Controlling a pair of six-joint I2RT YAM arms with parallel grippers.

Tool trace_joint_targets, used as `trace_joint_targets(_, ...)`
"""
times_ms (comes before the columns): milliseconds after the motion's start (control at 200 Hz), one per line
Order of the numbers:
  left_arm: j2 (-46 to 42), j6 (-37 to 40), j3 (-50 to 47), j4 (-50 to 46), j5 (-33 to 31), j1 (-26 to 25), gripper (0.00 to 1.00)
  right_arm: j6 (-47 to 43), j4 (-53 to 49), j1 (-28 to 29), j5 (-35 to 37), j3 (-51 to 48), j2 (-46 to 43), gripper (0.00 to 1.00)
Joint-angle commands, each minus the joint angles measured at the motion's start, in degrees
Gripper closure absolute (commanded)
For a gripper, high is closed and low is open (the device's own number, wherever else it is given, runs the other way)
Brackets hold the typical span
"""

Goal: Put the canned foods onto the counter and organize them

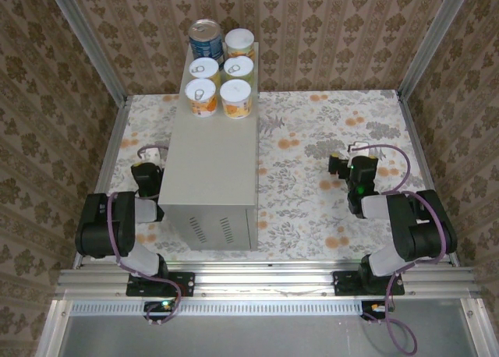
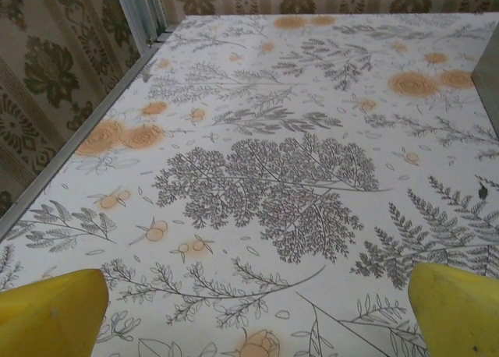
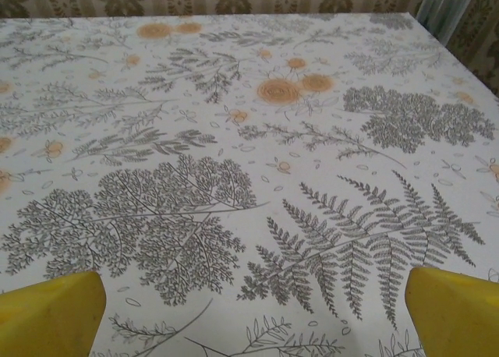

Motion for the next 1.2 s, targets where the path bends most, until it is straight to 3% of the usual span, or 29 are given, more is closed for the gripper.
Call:
trace_joint_targets(0, 0.2, 2.8, -0.74, 3.41, -1.7, -1.11, 0.0, 1.14, 3.53, -0.45, -2.06, -0.38, 0.36, 0.0)
trace_joint_targets(1195, 0.36, 4.29, 0.87, 0.95, -1.83, -2.17, 0.0, 1.06, 4.12, -0.4, -1.89, -0.61, 0.35, 0.0)
